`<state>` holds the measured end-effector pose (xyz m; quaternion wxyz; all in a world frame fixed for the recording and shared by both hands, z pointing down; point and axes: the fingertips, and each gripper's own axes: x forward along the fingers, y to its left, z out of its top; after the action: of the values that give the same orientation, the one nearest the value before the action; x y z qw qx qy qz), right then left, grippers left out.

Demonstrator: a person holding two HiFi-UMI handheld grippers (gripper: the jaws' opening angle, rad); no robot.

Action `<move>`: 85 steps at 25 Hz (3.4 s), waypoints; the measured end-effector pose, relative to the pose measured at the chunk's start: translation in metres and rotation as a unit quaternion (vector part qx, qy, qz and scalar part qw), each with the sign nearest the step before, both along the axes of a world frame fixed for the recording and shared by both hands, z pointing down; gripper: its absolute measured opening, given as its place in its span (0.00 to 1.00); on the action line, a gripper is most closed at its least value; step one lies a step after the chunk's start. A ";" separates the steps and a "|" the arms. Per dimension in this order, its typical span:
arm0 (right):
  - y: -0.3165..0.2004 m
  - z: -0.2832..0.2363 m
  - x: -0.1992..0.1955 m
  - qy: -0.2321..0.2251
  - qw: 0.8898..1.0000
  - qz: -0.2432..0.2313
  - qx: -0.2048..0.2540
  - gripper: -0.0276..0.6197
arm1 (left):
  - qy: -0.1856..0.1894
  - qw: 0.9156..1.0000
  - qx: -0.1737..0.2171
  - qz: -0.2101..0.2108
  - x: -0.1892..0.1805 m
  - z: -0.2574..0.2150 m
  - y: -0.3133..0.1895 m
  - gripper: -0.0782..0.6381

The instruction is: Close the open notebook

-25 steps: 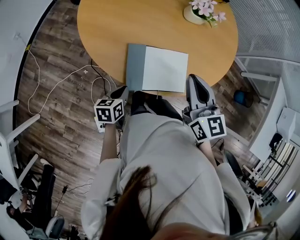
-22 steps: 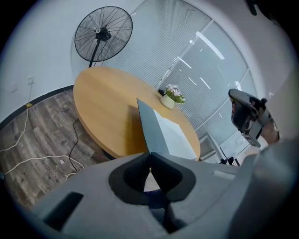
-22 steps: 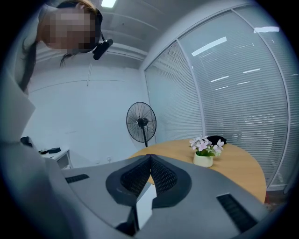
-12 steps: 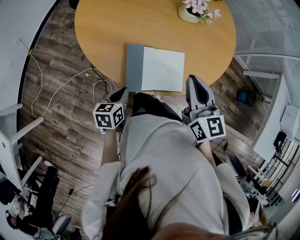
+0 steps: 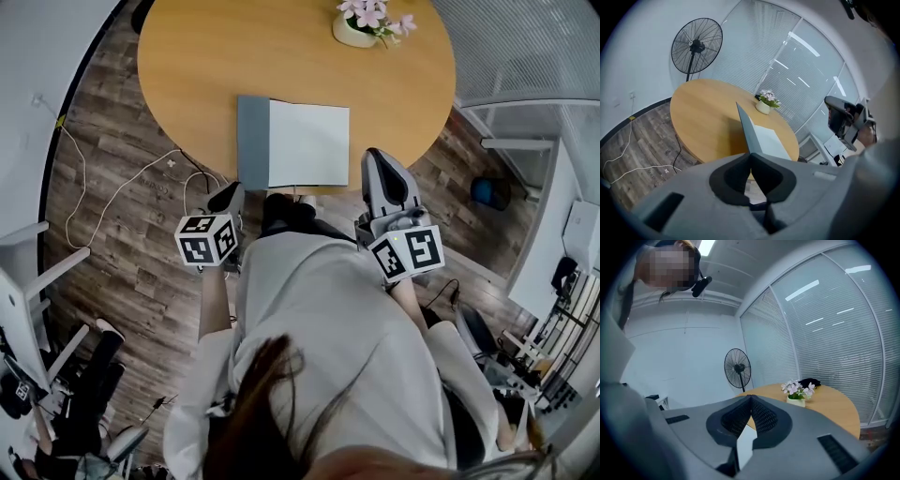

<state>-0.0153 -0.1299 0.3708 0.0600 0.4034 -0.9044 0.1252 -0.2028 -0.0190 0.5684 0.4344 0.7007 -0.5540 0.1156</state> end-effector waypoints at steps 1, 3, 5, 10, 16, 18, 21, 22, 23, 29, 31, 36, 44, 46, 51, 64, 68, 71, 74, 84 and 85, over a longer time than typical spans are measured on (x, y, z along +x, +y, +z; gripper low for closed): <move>-0.001 -0.001 0.002 -0.004 1.000 0.002 0.000 0.05 | -0.002 1.000 0.000 0.000 0.001 -0.002 0.000 0.14; -0.004 -0.004 0.006 -0.015 1.000 0.007 -0.001 0.05 | -0.004 1.000 0.000 0.001 0.003 -0.006 -0.001 0.14; -0.006 -0.006 0.009 -0.024 1.000 0.012 -0.001 0.05 | -0.005 1.000 0.003 0.004 0.006 -0.012 -0.003 0.14; -0.008 -0.009 0.019 -0.033 0.999 0.021 0.002 0.05 | -0.011 1.000 0.011 0.016 0.018 -0.025 -0.005 0.14; -0.005 -0.009 0.034 -0.040 0.999 0.034 -0.001 0.05 | -0.018 0.999 0.022 0.032 0.034 -0.039 -0.009 0.14; -0.004 -0.009 0.038 -0.041 0.999 0.035 -0.002 0.05 | -0.022 0.999 0.025 0.037 0.039 -0.043 -0.010 0.14; -0.002 -0.008 0.045 -0.042 0.998 0.037 0.000 0.05 | -0.027 0.998 0.031 0.042 0.047 -0.048 -0.013 0.14; -0.001 -0.008 0.048 -0.042 0.998 0.037 0.000 0.05 | -0.027 0.998 0.034 0.045 0.051 -0.049 -0.014 0.14; 0.000 -0.008 0.051 -0.043 0.998 0.038 0.000 0.05 | -0.028 0.998 0.036 0.048 0.055 -0.050 -0.014 0.14; 0.005 -0.008 0.069 -0.051 0.998 0.039 0.001 0.05 | -0.036 0.996 0.052 0.069 0.082 -0.063 -0.021 0.14; 0.007 -0.009 0.077 -0.053 0.998 0.041 0.004 0.05 | -0.038 0.995 0.058 0.074 0.092 -0.066 -0.022 0.14; 0.007 -0.011 0.097 -0.055 0.997 0.044 0.007 0.05 | -0.046 0.993 0.067 0.081 0.112 -0.069 -0.026 0.14; 0.008 -0.012 0.127 -0.061 0.997 0.051 0.012 0.05 | -0.059 0.991 0.074 0.094 0.141 -0.070 -0.032 0.14; 0.008 -0.011 0.134 -0.062 0.997 0.054 0.012 0.05 | -0.064 0.990 0.076 0.099 0.148 -0.070 -0.034 0.14; 0.008 -0.009 0.149 -0.062 0.996 0.058 0.009 0.05 | -0.081 0.987 0.078 0.118 0.166 -0.068 -0.040 0.14; 0.010 -0.005 0.177 -0.065 0.995 0.074 0.004 0.05 | -0.080 0.984 0.064 0.148 0.205 -0.049 -0.050 0.14; 0.012 -0.004 0.183 -0.065 0.995 0.080 0.001 0.05 | -0.077 0.983 0.056 0.156 0.217 -0.042 -0.052 0.14; 0.014 -0.003 0.185 -0.064 0.994 0.084 -0.003 0.05 | -0.075 0.982 0.047 0.167 0.226 -0.035 -0.053 0.14; 0.009 0.005 0.188 -0.064 0.994 0.085 -0.008 0.05 | -0.081 0.980 0.035 0.181 0.236 -0.019 -0.061 0.14; 0.009 0.012 0.191 -0.058 0.994 0.089 -0.019 0.05 | -0.095 0.972 0.001 0.216 0.262 0.020 -0.068 0.14; 0.013 0.012 0.191 -0.058 0.994 0.089 -0.019 0.05 | -0.097 0.971 -0.001 0.219 0.264 0.023 -0.065 0.14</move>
<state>0.1754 -0.1170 0.3824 0.0040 0.4730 -0.8645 0.1699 0.0612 -0.0844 0.5916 0.3438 0.7899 -0.4266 0.2754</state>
